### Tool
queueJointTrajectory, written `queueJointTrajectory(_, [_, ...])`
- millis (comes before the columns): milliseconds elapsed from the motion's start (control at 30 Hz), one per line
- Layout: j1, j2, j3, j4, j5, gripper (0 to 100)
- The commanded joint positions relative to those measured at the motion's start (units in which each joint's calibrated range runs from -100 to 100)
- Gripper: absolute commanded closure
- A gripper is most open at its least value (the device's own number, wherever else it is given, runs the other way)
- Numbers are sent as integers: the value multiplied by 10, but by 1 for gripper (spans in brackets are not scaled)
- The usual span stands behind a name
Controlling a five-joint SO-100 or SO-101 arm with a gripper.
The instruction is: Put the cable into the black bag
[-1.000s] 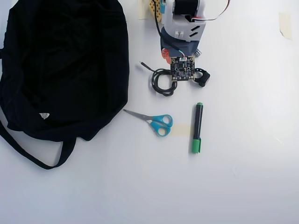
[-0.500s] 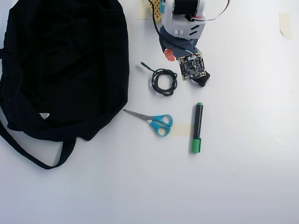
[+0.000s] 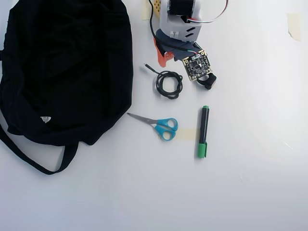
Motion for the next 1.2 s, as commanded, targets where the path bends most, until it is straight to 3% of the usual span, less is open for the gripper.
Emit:
queueJointTrajectory(0, [11,-4,-16,-4,20,76])
queueJointTrajectory(300, [23,5,-16,-6,53,72])
queueJointTrajectory(667, [17,71,-17,-75,53,72])
queueJointTrajectory(1167, [3,129,-17,-91,65,72])
